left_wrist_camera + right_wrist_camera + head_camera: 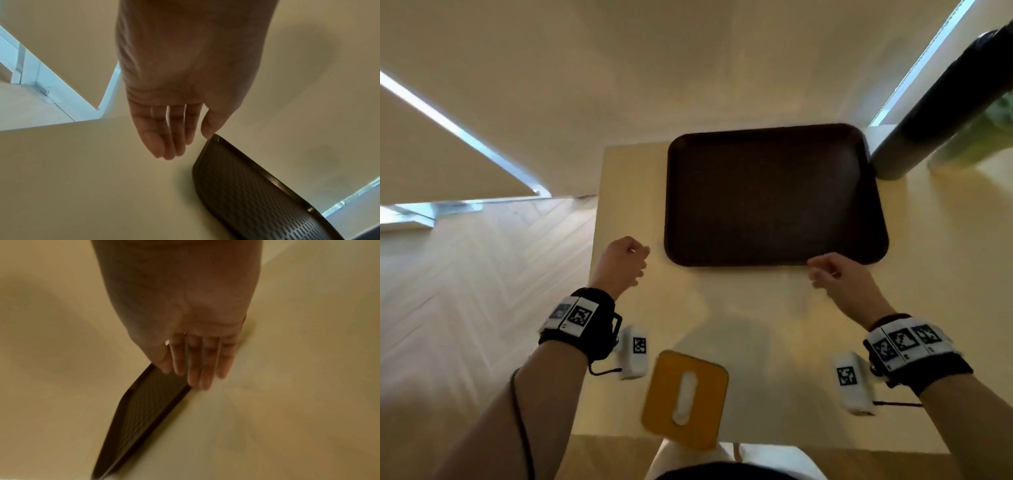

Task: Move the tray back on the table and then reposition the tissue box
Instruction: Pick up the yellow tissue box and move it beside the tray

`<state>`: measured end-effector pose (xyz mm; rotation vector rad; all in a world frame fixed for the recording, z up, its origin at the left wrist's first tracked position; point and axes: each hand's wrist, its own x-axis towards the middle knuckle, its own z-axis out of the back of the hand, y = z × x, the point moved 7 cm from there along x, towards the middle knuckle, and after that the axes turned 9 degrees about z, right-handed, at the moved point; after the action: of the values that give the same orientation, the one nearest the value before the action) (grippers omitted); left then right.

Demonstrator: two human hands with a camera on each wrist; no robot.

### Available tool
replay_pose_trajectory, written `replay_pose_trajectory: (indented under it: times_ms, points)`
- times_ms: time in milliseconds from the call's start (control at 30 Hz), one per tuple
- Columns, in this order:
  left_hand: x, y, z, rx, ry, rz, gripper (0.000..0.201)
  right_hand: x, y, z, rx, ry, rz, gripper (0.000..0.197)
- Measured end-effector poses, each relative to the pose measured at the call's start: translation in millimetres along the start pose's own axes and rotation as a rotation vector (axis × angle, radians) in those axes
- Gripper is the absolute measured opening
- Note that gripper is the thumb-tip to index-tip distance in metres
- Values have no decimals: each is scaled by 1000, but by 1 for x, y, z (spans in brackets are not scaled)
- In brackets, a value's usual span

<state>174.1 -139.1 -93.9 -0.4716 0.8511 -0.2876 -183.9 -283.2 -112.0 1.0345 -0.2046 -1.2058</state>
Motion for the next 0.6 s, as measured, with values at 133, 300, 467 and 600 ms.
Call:
replay_pose_trajectory:
  times_ms: [133,300,467,600]
  points:
    - [-52,52,-1,4,30,14,14,-66,8,-67,23,336,24,20]
    - [-103,104,-12,26,56,68,25,-132,13,-121,121,449,63,32]
    - [-142,139,-36,0,167,158,35,-166,11,-158,238,486,3,58]
    - [-158,149,-52,-92,215,205,44,-171,11,-174,307,516,30,72]
